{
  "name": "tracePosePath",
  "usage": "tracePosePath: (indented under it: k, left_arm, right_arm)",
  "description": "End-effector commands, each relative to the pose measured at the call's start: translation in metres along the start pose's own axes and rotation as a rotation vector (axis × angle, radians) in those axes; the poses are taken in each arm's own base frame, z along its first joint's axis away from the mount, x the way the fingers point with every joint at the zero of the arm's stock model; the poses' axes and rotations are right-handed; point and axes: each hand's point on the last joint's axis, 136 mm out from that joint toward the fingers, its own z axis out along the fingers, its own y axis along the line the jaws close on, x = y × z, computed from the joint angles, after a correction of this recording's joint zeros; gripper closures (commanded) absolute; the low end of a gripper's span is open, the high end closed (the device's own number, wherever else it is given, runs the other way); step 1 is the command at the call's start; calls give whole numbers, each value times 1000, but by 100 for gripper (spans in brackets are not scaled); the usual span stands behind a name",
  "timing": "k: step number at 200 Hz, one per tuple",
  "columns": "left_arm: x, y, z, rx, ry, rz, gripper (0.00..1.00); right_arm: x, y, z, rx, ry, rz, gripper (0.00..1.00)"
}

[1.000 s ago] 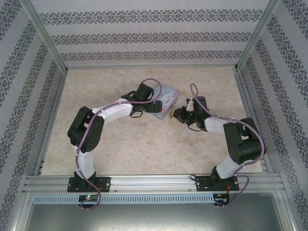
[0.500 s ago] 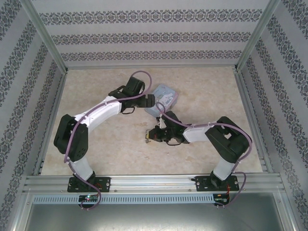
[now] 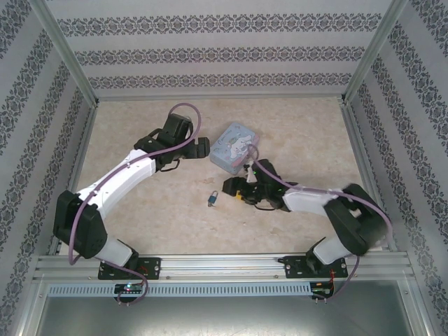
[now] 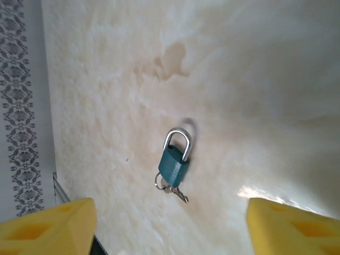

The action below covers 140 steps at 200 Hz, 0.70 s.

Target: Unlock a padlock with a key

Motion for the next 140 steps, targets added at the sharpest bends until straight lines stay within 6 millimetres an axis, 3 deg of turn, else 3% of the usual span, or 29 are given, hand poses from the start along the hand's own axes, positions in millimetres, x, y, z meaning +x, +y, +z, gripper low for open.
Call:
tracePosePath:
  k: [1, 8, 21, 50, 85, 111, 140]
  left_arm:
    - [1, 26, -20, -98, -30, -18, 0]
    - [0, 32, -25, -119, -49, -19, 0]
    - [-1, 43, -33, -160, -94, -16, 0]
    - [-6, 65, -47, -223, -241, 40, 0]
    - [-10, 86, -73, -252, -470, 16, 0]
    - [-7, 110, -89, -348, -546, -8, 0]
    - [-7, 117, -92, -382, -607, 135, 0]
  right_arm:
    - [-11, -3, -40, 45, -69, -51, 18]
    - [-19, -4, -56, 74, -105, -67, 16]
    - [-35, -5, -89, 140, -190, -99, 2]
    - [-75, -14, -165, 329, -432, -154, 2]
    - [-117, -46, -242, 585, -680, -98, 2]
    - [-140, -71, -278, 766, -781, -95, 2]
    - [-156, -89, -283, 906, -792, -203, 2]
